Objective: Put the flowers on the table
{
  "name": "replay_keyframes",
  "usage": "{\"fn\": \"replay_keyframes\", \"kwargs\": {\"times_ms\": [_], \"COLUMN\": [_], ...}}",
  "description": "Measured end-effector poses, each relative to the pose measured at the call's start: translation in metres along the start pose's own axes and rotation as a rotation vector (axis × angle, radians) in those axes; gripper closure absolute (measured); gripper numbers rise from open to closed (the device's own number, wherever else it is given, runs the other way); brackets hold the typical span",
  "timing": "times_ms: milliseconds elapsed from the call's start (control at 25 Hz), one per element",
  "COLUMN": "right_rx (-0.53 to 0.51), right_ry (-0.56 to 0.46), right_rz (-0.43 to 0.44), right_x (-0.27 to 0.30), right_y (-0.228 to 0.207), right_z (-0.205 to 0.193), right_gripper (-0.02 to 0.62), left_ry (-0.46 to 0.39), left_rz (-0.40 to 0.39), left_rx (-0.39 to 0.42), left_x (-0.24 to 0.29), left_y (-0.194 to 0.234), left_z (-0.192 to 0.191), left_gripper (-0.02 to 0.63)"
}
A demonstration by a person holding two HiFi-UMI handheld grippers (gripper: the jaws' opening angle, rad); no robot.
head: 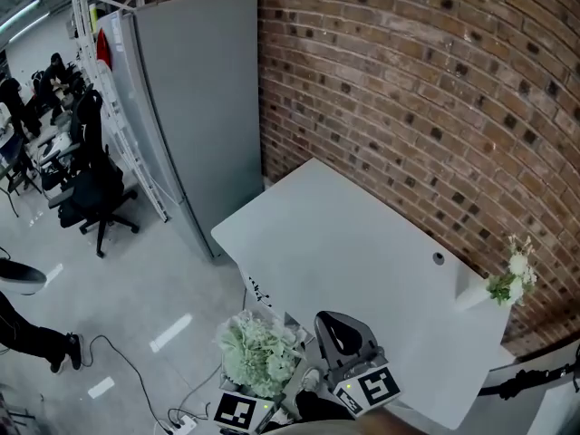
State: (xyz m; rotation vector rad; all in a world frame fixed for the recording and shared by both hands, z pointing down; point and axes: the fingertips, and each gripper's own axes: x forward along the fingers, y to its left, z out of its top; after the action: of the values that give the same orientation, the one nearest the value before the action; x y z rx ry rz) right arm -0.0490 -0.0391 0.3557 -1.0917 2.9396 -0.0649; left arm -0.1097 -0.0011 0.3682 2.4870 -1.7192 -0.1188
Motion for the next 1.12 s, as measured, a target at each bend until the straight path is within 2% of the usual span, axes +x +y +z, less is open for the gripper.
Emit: {"fn": "replay_keyframes", "kwargs": {"times_ms": [160,480,760,1120], "right_rx": [0.009,0.033,0.039,0.038], "right_ry": [0.003,-0.003,-0.023,-0.021], "right_rz": [-0.002,-0.012,-0.001,-0.039], "right_x": [0.007,0.016,0.024,0.024], "right_y": [-0.024,-0.075,-0.106,-0.121], "right_z": [-0.003,-0.009,-0.01,-0.012], "right_gripper": [0.575,0.575,0.575,0.575], "left_ry": [0.032,0.041,0.036,0.045], "left_rz": [0.033,0.045,0.026,-0.017], "left_rx": [0.005,0.02,0.059,0.102], "left_x": [0.027,0.082,0.124,0.149], "left_y": [0.011,0.02,0.014,0.005], "left_z": [-0.006,-0.007,-0.011,-0.014], "left_gripper": [0.253,0.253,0.253,0.253]}}
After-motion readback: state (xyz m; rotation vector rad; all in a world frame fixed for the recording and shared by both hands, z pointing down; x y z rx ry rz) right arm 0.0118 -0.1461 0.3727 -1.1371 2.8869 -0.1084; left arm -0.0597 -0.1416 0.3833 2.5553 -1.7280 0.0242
